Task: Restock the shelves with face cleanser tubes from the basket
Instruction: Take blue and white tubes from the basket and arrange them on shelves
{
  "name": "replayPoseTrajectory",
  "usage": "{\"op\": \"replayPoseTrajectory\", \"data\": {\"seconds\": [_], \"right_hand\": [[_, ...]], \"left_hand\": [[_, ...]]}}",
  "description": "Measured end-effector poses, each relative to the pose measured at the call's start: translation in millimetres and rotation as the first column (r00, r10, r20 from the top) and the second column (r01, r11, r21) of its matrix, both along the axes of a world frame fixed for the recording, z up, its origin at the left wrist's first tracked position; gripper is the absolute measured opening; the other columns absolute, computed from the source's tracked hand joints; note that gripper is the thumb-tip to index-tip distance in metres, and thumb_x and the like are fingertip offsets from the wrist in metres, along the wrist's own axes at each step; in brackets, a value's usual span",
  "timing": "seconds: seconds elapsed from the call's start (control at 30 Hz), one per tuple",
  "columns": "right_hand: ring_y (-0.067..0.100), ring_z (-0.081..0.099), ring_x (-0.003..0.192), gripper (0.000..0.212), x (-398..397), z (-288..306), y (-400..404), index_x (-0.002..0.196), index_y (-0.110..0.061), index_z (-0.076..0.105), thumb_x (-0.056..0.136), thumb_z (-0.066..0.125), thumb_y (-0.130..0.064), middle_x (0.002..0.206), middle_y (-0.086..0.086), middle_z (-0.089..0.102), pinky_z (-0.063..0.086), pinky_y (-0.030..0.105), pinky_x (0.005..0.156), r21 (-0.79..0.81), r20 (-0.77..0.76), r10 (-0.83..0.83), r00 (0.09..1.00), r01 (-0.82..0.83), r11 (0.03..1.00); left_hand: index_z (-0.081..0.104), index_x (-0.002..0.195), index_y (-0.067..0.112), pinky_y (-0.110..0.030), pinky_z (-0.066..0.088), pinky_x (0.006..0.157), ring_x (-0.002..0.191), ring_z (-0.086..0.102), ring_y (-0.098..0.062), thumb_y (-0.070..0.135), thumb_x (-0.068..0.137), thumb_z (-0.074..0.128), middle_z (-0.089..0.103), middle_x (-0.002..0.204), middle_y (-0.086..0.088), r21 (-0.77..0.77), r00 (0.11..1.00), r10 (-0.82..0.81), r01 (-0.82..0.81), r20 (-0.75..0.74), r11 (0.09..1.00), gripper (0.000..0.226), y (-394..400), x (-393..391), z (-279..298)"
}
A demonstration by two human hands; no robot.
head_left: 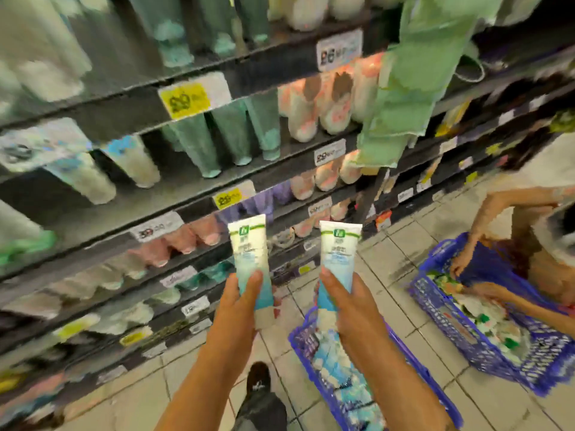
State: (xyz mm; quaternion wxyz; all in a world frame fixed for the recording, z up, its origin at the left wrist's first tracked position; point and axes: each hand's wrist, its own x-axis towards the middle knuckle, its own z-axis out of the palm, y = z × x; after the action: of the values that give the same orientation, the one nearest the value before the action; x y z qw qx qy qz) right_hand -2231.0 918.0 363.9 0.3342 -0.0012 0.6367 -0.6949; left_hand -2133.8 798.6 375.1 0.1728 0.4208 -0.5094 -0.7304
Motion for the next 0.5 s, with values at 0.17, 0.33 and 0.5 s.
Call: {"op": "replayPoseTrajectory", "data": {"seconds": [0.17,0.33,0.5], "right_hand": [[0.006,0.061,0.058,0.023,51.8,55.4,-39.2,0.097,-0.020,0.060,0.078,0.064,-0.032,0.068,-0.005,0.065,0.047,0.021,0.048,-0.080,-0.065,0.261,0.963,-0.265,0.961],[0.003,0.059,0.054,0.026,122.6,101.2,-81.5,0.093,-0.019,0.060,0.073,0.062,-0.036,0.062,-0.006,0.064,0.047,0.019,0.049,-0.147,-0.127,0.468,0.874,-0.483,0.863],[0.004,0.059,0.055,0.041,209.8,134.0,-125.3,0.098,-0.018,0.061,0.064,0.063,-0.042,0.063,-0.006,0.064,0.047,0.018,0.048,-0.182,-0.191,0.614,0.765,-0.643,0.744]], "left_hand": [[0.052,0.109,0.016,-0.020,0.052,0.047,0.056,0.064,-0.005,0.030,0.090,0.045,0.064,0.079,-0.005,0.020,0.972,0.207,-0.206,-0.109,0.978,0.025,-10.7,78.1,58.8],[0.053,0.105,0.011,-0.013,0.044,0.043,0.050,0.059,0.004,0.026,0.090,0.047,0.065,0.059,0.009,-0.025,0.888,0.406,-0.420,-0.215,0.907,0.022,-24.5,175.0,96.0],[0.055,0.098,0.017,-0.022,0.049,0.040,0.047,0.063,-0.009,0.027,0.092,0.043,0.068,0.058,0.000,0.167,0.727,0.593,-0.574,-0.346,0.802,0.016,-47.0,282.0,127.8]]}}
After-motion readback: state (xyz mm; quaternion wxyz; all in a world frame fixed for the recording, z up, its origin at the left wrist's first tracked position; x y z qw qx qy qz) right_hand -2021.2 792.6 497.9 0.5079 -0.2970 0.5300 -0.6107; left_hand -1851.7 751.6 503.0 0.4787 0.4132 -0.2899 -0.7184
